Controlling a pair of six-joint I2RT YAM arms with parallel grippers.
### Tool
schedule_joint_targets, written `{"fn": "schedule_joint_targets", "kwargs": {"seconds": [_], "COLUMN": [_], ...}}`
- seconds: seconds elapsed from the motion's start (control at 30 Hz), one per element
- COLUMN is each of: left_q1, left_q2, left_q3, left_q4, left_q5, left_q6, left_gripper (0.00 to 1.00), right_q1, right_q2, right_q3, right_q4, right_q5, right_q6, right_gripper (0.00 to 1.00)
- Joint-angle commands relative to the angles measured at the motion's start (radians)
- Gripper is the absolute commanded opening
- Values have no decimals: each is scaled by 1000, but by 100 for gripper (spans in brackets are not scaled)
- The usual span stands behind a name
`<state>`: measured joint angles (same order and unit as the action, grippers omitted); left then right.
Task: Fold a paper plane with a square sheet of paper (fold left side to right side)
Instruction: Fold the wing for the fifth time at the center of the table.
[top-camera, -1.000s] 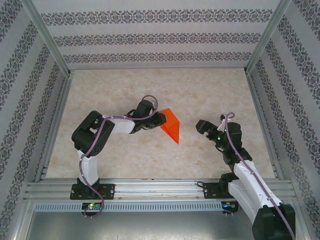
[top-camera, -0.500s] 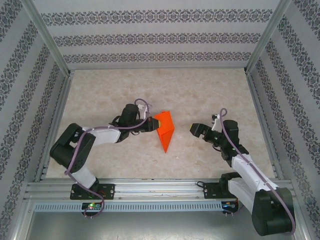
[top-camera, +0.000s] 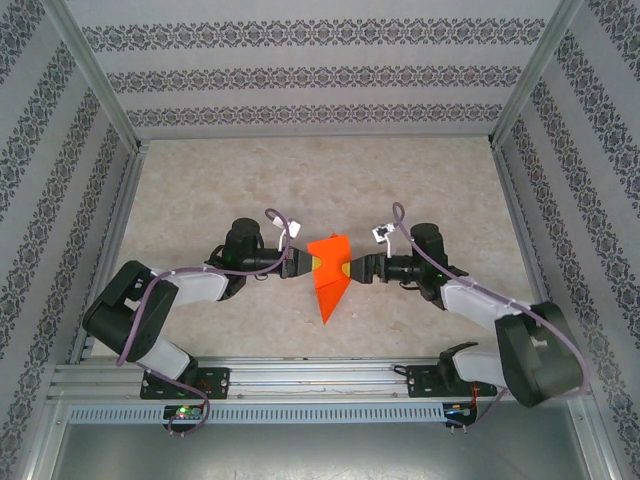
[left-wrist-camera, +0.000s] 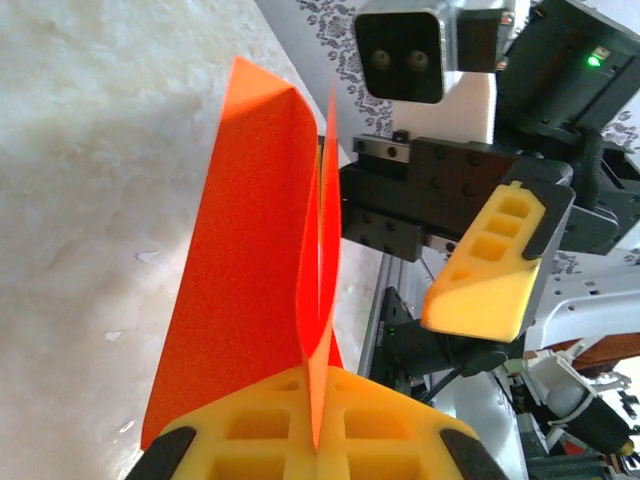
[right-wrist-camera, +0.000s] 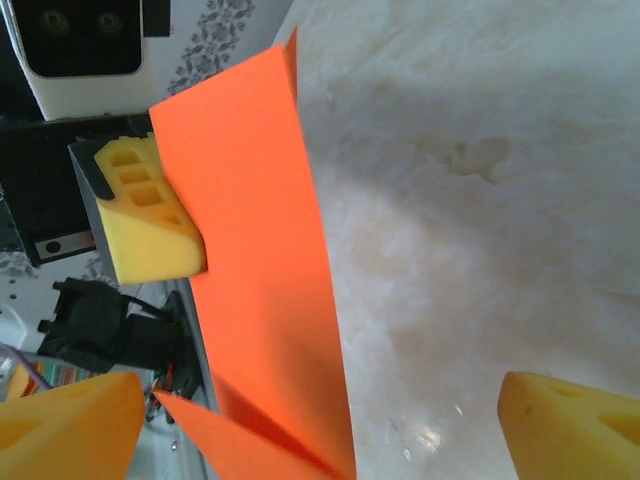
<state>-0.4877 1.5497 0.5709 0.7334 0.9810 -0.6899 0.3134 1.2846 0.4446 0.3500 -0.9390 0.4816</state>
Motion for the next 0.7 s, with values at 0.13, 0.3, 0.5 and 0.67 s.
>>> {"fn": "schedule_joint_targets", "kwargs": {"seconds": [0.13,0.3,0.5,0.67], "left_q1": [12,12,11,12], "left_q2": [27,9,15,9], "left_q3": [-5,5,7,2], "left_q4": [7,-100,-117,-139], "left_q5": [15,-12,-16,-39], "left_q6": [24,84,89,104], "left_gripper": [0,0,0,7], "right_q1": [12,9,7,9], "right_q2": [74,83,111,145], "right_q3": [75,103,139,164], "right_q4": [63,38,16,-18], "right_q5": [-99,-93,-76,-42], "right_q6": [-26,-36,-49,-64], "right_gripper": [64,48,33,11]}}
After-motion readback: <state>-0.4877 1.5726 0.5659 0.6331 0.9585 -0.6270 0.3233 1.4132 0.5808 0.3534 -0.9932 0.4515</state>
